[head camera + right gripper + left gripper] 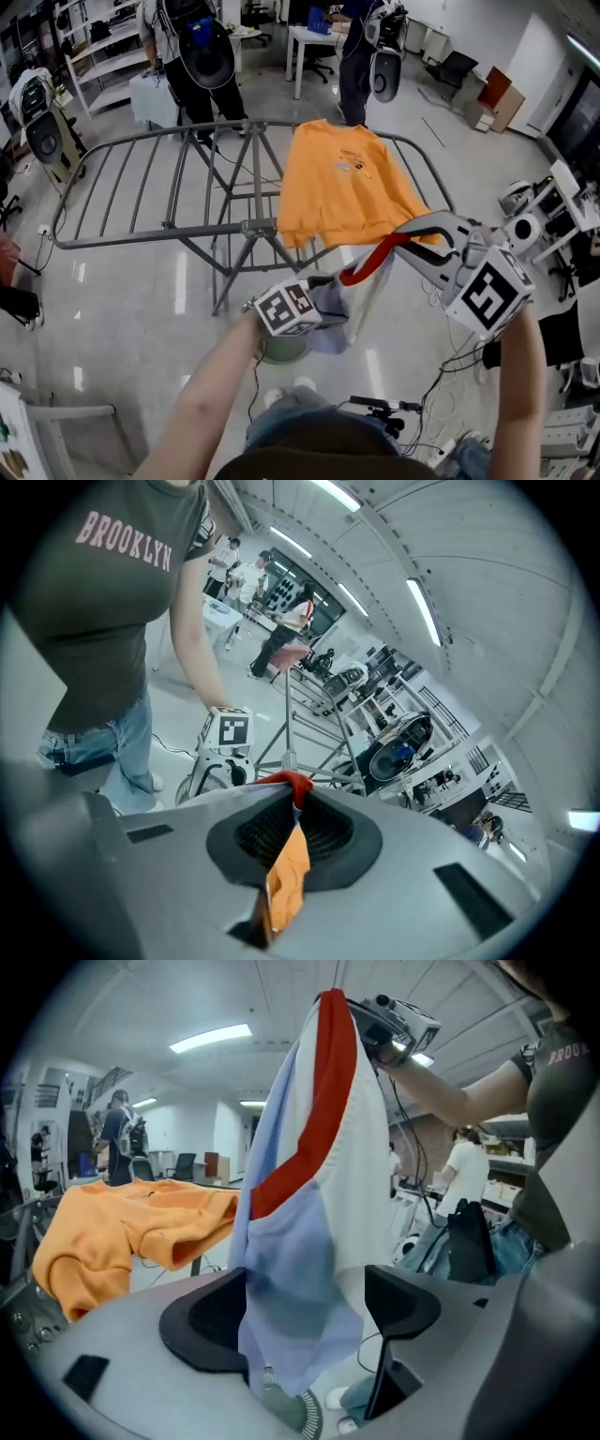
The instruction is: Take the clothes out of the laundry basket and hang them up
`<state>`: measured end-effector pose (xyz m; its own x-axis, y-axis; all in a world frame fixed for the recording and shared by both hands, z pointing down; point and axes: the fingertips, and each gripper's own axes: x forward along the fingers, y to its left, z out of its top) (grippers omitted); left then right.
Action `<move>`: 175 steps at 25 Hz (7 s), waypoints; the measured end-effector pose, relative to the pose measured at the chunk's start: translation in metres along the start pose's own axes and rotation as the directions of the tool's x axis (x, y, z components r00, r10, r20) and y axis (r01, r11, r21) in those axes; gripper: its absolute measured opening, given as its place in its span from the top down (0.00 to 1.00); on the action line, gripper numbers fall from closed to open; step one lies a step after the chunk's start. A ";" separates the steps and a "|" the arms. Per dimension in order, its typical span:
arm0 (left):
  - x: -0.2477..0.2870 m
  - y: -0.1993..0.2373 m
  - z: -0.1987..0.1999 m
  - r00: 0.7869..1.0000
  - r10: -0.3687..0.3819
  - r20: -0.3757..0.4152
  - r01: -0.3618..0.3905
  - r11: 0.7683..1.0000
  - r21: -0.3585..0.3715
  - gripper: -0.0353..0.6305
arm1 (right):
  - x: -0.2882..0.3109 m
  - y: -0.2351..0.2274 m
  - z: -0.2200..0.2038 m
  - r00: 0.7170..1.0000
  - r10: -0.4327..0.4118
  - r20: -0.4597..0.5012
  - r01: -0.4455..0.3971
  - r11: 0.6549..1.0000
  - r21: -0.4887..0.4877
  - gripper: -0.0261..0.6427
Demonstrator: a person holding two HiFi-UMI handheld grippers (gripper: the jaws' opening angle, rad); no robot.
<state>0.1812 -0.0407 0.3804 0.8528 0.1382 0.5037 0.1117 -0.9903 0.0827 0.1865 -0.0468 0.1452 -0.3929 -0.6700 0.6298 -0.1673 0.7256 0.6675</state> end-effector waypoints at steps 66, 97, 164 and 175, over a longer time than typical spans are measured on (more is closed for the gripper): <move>-0.487 0.070 0.158 -0.176 0.983 -0.047 -0.707 -0.094 0.701 0.91 | 0.036 -0.195 0.130 0.867 -0.444 0.228 0.495 0.825 -0.275 0.94; -0.674 0.215 0.158 -0.081 0.969 0.233 -0.399 -0.246 0.883 0.91 | 0.124 -0.310 0.269 0.656 -0.754 -0.012 0.628 0.555 -0.545 0.94; -0.614 0.552 0.001 -0.121 0.980 0.160 -0.027 -0.164 0.986 0.91 | 0.479 -0.436 0.139 0.774 -0.633 -0.001 0.439 0.538 -0.720 0.94; -0.571 0.618 -0.077 -0.021 1.000 -0.016 -0.041 0.015 0.999 0.91 | 0.575 -0.417 0.088 0.841 -0.524 -0.135 0.309 0.670 -0.675 0.94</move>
<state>-0.2761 -0.7303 0.2100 0.0855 -0.9926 0.0858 0.4767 -0.0348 -0.8784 -0.0493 -0.7209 0.1943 -0.1208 -0.9648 0.2336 0.3763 0.1733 0.9102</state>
